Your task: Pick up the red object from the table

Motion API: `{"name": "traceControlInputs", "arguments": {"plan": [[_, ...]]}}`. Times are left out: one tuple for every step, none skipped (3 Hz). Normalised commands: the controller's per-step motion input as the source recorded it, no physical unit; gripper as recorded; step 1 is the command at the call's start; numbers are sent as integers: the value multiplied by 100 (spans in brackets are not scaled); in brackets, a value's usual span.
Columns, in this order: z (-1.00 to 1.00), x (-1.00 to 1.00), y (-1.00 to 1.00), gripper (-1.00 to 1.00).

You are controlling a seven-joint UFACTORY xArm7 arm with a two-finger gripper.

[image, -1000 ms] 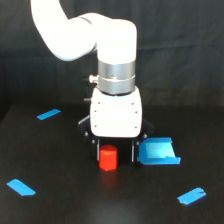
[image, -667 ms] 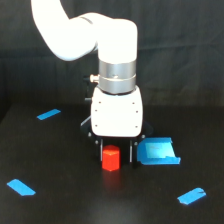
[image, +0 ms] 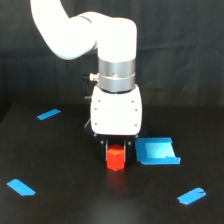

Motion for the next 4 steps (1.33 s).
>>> {"name": "traceControlInputs", "arguments": {"plan": [[100,-42,-6,-100],[100,-37,-12,-87],[100,-25,4,-100],[96,-22,6,-100]]}}
